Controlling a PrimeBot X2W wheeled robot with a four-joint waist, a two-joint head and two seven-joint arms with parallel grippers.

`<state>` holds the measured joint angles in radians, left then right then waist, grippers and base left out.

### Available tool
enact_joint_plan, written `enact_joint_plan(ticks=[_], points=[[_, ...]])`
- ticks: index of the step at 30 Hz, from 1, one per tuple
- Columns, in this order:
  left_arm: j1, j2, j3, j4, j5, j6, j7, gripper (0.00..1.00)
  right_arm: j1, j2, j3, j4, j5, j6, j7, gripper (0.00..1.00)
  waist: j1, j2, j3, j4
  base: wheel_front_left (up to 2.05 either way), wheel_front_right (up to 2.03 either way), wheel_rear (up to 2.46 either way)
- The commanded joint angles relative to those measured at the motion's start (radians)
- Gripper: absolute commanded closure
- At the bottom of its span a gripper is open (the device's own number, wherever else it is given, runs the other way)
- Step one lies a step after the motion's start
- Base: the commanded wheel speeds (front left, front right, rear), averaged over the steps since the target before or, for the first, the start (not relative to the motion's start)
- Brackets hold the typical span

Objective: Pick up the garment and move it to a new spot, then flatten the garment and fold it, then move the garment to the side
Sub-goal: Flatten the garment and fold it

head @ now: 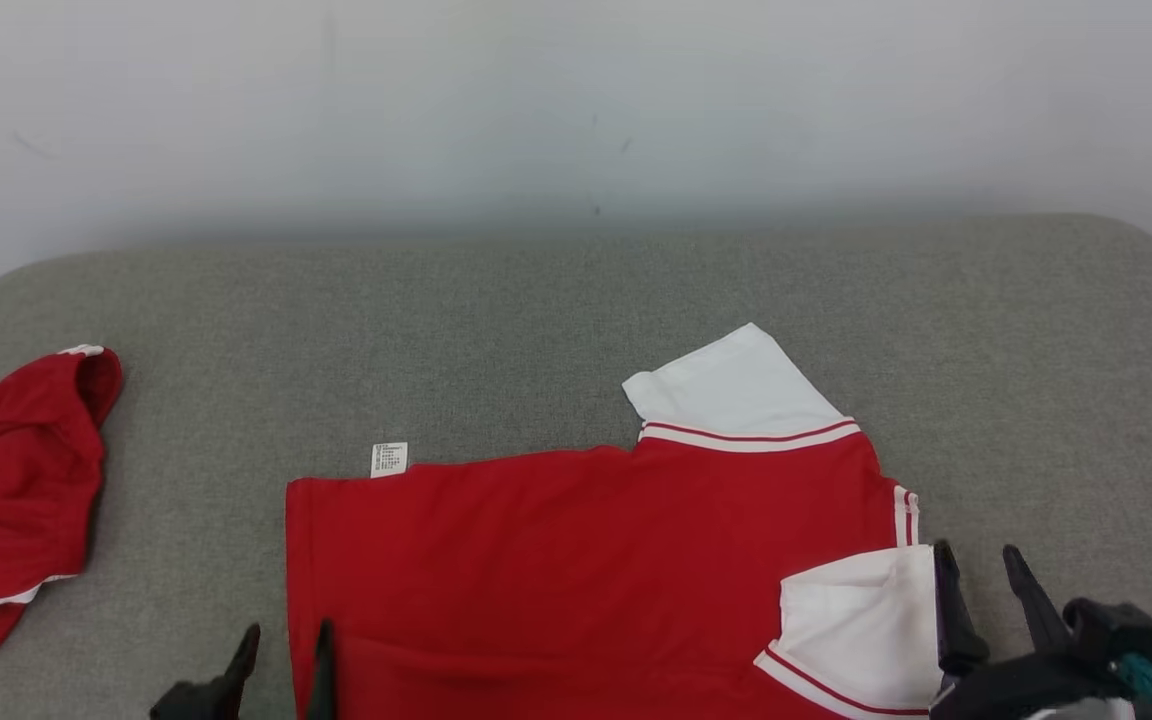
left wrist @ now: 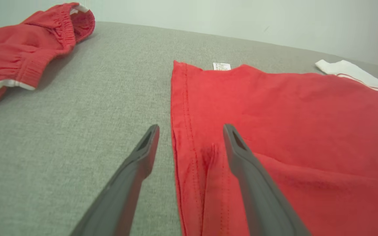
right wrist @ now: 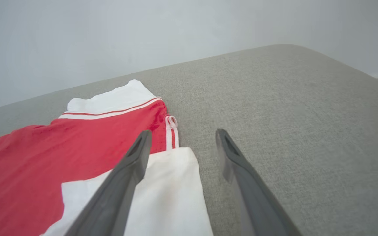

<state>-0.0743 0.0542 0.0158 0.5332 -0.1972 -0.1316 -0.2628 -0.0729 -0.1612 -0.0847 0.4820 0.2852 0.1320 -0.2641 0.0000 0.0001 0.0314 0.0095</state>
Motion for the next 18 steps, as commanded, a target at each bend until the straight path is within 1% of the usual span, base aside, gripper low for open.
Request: enact_joint_plan(ticks=[1, 5, 10, 14, 18], points=[[-0.037, 0.011, -0.002, 0.011, 0.010, 0.002, -0.003, 0.00, -0.032, -0.004, 0.007, 0.005, -0.014, -0.003, 0.000, 0.00, 0.0000, -0.0001, 0.035, 0.007, 0.00, 0.00, 0.00], [-0.144, 0.034, -0.017, 0.062, 0.022, 0.002, -0.003, 0.00, -0.128, -0.007, 0.024, 0.041, -0.033, -0.003, 0.000, 0.00, 0.0000, -0.0001, 0.071, 0.007, 0.00, 0.00, 0.00], [-0.272, 0.056, -0.009, 0.163, 0.000, 0.002, -0.003, 0.00, -0.241, -0.005, 0.046, 0.106, -0.036, -0.003, 0.000, 0.00, 0.0000, -0.0001, 0.097, 0.002, 0.00, 0.00, 0.00], [-0.353, 0.061, -0.029, 0.246, -0.010, 0.002, -0.003, 0.00, -0.308, -0.009, 0.058, 0.150, -0.037, -0.003, 0.000, 0.00, 0.0000, -0.0001, 0.110, 0.000, 0.00, 0.00, 0.00], [-0.425, 0.067, -0.041, 0.352, -0.021, 0.002, 0.007, 0.00, -0.375, -0.020, 0.095, 0.227, -0.033, -0.003, 0.003, 0.00, 0.0000, -0.0001, 0.118, -0.001, 0.00, 0.00, 0.00]])
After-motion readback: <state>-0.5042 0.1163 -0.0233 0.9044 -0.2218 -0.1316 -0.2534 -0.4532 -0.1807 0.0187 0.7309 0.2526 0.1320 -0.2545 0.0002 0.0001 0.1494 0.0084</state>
